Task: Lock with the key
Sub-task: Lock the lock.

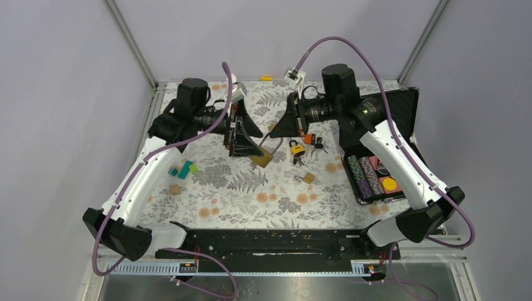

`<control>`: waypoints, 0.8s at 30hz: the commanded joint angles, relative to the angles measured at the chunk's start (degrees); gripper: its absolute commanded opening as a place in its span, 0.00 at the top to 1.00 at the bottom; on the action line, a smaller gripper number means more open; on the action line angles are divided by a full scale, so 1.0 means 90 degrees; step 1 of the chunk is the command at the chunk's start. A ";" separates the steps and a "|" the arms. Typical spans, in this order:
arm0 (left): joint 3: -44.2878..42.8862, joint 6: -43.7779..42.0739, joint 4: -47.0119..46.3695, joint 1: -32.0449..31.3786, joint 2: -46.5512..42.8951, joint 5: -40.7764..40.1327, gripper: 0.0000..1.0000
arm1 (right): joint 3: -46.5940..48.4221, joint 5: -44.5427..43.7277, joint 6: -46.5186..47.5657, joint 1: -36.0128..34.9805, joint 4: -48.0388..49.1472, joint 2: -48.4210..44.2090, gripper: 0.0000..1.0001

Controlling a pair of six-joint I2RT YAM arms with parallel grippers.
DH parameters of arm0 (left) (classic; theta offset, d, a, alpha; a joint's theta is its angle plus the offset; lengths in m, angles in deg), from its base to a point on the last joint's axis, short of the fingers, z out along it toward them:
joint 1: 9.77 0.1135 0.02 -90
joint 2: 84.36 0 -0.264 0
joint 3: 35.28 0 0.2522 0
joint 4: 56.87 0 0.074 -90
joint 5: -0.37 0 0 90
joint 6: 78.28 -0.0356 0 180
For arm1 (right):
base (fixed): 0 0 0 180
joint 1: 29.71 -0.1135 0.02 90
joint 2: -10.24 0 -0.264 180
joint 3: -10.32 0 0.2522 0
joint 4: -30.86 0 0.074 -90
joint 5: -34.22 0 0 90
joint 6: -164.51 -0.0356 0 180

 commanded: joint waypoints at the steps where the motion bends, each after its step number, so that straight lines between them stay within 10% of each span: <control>1: -0.0499 -0.1693 0.1789 -0.0128 0.0230 -0.0590 0.04 | 0.0343 0.0166 0.0421 -0.0182 -0.0186 -0.0037 1.00; 17: -0.0935 -0.1765 0.2269 -0.0615 0.0883 -0.0500 0.52 | 0.0417 0.0372 0.0215 -0.0246 0.0000 -0.0005 1.00; 24: -0.1022 -0.1720 0.2269 -0.0679 0.0898 -0.0503 0.97 | 0.0668 0.0377 -0.0272 -0.0241 0.0048 0.0184 1.00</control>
